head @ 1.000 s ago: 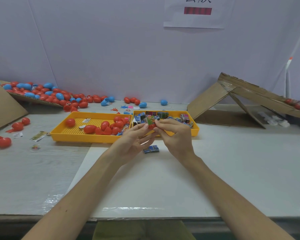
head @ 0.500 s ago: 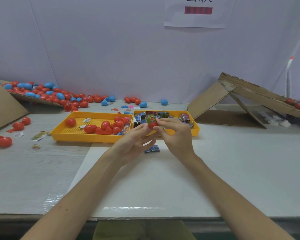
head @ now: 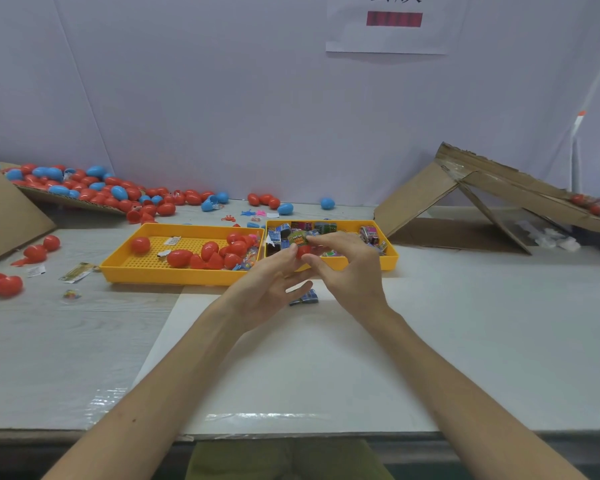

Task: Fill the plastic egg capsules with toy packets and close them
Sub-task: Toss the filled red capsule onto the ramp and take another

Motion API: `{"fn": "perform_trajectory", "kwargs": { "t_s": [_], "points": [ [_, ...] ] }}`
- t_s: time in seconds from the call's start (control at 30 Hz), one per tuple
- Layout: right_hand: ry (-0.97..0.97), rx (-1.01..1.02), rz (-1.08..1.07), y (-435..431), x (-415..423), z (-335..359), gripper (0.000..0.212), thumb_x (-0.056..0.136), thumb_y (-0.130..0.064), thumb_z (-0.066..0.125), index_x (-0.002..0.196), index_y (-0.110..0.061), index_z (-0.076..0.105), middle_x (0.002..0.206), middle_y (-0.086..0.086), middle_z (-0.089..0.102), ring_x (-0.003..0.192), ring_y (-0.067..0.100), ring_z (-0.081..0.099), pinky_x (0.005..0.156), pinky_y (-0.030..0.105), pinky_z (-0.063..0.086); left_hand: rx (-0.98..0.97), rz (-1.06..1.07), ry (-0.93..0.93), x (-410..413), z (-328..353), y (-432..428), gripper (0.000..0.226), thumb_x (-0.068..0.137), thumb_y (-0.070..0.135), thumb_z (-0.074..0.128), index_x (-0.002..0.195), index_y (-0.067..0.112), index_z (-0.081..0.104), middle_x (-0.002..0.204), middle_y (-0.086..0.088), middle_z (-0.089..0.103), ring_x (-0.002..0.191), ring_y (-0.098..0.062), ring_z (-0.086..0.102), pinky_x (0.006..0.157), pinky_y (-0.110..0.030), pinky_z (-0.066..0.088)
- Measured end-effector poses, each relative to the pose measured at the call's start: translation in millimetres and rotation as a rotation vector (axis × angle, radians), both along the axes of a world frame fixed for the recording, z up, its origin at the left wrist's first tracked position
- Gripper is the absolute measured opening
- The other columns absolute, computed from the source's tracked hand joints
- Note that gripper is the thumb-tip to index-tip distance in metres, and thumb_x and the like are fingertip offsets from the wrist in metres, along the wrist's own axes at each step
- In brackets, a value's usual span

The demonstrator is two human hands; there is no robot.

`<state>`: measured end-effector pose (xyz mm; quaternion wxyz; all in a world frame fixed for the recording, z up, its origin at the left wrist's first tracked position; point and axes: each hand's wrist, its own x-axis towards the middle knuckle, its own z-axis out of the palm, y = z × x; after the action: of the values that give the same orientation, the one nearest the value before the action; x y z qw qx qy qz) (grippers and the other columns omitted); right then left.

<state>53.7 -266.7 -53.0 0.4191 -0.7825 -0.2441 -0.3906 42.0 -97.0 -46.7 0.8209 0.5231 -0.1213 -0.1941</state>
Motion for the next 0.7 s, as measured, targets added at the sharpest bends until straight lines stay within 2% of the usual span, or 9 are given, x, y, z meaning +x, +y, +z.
{"fn": "perform_trajectory", "kwargs": {
  "t_s": [0.13, 0.27, 0.4, 0.53, 0.63, 0.7],
  "points": [
    [0.065, 0.025, 0.005, 0.0, -0.9, 0.2, 0.039, 0.083, -0.025, 0.082, 0.12, -0.017, 0.073, 0.106, -0.009, 0.074, 0.101, 0.008, 0.063, 0.09, 0.021, 0.048, -0.022, -0.032, -0.013, -0.8, 1.2, -0.6, 0.033, 0.105, 0.043, 0.049, 0.124, 0.03, 0.073, 0.141, 0.003, 0.063, 0.128, -0.015, 0.061, 0.104, -0.037, 0.045],
    [0.043, 0.021, 0.001, -0.3, -0.2, -0.5, 0.032, 0.083, -0.021, 0.081, 0.113, -0.012, 0.077, 0.105, -0.001, 0.076, 0.1, 0.01, 0.065, 0.09, 0.028, 0.053, -0.025, -0.041, -0.009, -0.4, 0.4, -1.7, 0.034, 0.107, 0.042, 0.045, 0.121, 0.032, 0.074, 0.139, 0.004, 0.064, 0.128, -0.016, 0.061, 0.101, -0.039, 0.044],
    [0.025, 0.019, -0.015, -0.1, 1.5, -1.5, 0.029, 0.082, -0.016, 0.082, 0.109, -0.008, 0.078, 0.103, 0.003, 0.076, 0.101, 0.019, 0.068, 0.091, 0.033, 0.055, -0.016, -0.05, -0.004, 0.8, -1.4, -1.7, 0.033, 0.106, 0.043, 0.046, 0.121, 0.033, 0.074, 0.133, 0.007, 0.067, 0.127, -0.015, 0.062, 0.099, -0.037, 0.048],
    [0.023, 0.031, -0.004, -1.1, 1.8, -2.1, 0.027, 0.081, -0.013, 0.082, 0.107, -0.008, 0.078, 0.101, 0.002, 0.076, 0.098, 0.018, 0.067, 0.088, 0.033, 0.055, -0.018, -0.058, -0.011, 1.7, -3.2, -1.1, 0.033, 0.106, 0.043, 0.046, 0.119, 0.034, 0.075, 0.127, 0.009, 0.069, 0.126, -0.015, 0.062, 0.1, -0.038, 0.046],
    [0.005, 0.027, -0.011, -0.6, 1.2, -1.5, 0.029, 0.081, -0.015, 0.083, 0.109, -0.01, 0.078, 0.102, 0.001, 0.076, 0.099, 0.017, 0.068, 0.089, 0.031, 0.055, -0.008, -0.061, -0.026, 1.1, -2.3, -1.5, 0.033, 0.106, 0.043, 0.045, 0.12, 0.034, 0.074, 0.133, 0.009, 0.067, 0.127, -0.015, 0.062, 0.1, -0.038, 0.046],
    [-0.011, 0.024, 0.004, -0.4, 0.9, -0.6, 0.032, 0.082, -0.016, 0.082, 0.114, -0.012, 0.076, 0.105, -0.001, 0.075, 0.1, 0.013, 0.067, 0.09, 0.024, 0.053, 0.007, -0.066, -0.045, 0.8, -1.0, -1.8, 0.035, 0.107, 0.044, 0.043, 0.125, 0.033, 0.072, 0.142, 0.009, 0.061, 0.13, -0.016, 0.059, 0.101, -0.039, 0.044]
  ]
}}
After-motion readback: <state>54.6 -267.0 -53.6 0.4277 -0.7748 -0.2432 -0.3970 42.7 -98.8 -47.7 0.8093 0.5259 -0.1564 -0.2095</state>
